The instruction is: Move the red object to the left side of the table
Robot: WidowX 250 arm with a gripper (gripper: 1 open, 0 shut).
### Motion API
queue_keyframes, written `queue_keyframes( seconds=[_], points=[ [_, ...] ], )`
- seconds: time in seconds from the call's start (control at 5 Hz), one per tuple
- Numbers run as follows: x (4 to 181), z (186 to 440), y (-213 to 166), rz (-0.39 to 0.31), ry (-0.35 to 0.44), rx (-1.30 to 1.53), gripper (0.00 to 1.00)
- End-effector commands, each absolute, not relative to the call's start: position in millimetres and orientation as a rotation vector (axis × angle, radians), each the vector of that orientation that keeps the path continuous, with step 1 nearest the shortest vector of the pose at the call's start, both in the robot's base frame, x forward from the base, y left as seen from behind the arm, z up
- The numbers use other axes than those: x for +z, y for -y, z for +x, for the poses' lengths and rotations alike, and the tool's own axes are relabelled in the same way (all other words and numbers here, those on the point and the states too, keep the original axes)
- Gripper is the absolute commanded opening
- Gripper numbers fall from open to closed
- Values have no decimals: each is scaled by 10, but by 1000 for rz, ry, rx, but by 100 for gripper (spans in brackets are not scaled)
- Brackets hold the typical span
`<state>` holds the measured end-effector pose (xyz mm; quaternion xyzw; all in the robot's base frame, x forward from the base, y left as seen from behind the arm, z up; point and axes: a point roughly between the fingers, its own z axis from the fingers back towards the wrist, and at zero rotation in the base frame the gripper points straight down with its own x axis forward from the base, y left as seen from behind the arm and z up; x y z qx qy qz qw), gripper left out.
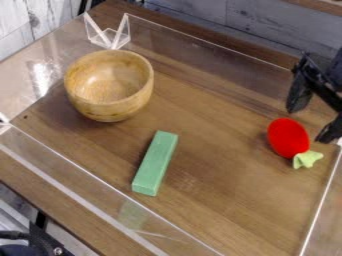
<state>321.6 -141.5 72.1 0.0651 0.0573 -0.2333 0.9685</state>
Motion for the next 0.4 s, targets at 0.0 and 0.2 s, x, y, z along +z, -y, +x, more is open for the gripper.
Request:
queue_keyframes(
  seconds=[0.0, 0.2],
  points=[
    [756, 3266, 1459, 117, -70, -502, 100],
    [616, 3323, 1458, 113, -89, -491, 100]
  ],
)
